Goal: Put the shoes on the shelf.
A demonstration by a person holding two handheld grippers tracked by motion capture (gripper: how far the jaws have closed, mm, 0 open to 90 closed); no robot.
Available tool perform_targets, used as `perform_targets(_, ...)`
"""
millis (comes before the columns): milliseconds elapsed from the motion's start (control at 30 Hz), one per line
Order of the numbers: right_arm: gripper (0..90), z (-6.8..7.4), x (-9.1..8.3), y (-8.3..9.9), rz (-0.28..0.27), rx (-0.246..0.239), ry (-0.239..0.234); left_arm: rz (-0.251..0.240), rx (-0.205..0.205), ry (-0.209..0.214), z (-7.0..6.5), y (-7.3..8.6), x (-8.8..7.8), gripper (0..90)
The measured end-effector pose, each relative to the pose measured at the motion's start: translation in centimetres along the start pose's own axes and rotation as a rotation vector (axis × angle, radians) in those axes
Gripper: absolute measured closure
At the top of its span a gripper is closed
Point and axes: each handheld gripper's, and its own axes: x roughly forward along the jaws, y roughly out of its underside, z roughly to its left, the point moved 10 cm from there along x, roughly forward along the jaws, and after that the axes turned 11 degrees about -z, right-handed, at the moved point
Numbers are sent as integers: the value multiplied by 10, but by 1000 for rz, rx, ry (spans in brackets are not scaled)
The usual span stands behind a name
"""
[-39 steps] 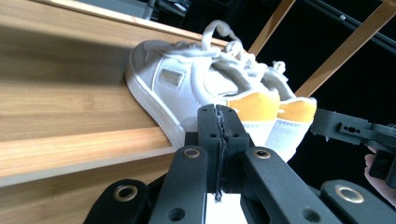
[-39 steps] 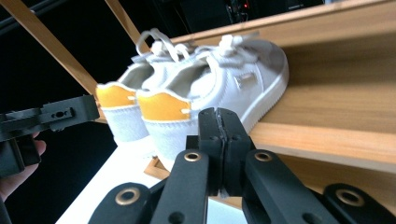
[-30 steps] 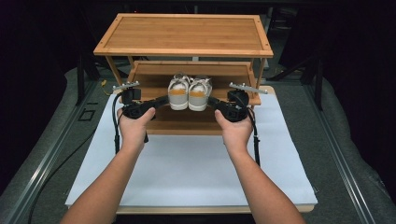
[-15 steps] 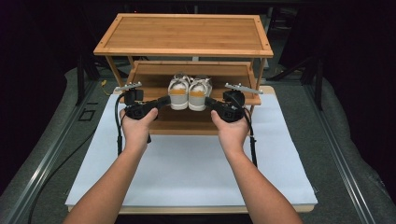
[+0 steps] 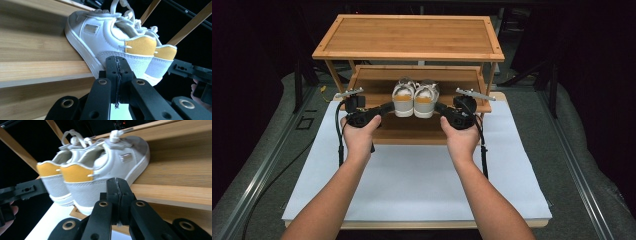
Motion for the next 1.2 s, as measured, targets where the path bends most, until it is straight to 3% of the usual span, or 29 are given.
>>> perform_targets(167, 900, -2, 6, 2, 13, 57, -18, 0, 8, -4, 1, -1, 1, 893)
perform_targets(300, 900, -1, 7, 2, 15, 32, -7, -1, 23, -19, 2, -1, 3, 894)
perform_targets(500, 900, -4, 12, -1, 20, -20, 36, 0, -7, -13, 1, -2, 9, 895)
perform_targets(800, 900, -13, 23, -7, 27, -29, 62, 4, -1, -39, 5, -6, 22, 895)
perform_targets(833, 900, -13, 26, -9, 9, -24, 56, 2, -7, -45, 6, -8, 25, 895)
perform_targets(967, 900, -15, 32, -11, 14, -83, 75, 10, -2, -53, 9, -10, 32, 895)
perform_targets(1033, 900, -16, 35, -12, 4, -80, 80, 3, -17, -61, 9, -11, 35, 895)
perform_targets(1067, 900, -17, 37, -12, 4, -75, 82, 13, -1, -60, 11, -11, 36, 895)
perform_targets(1200, 900, -19, 41, -14, 8, -60, 86, 10, -1, -70, 13, -14, 41, 896)
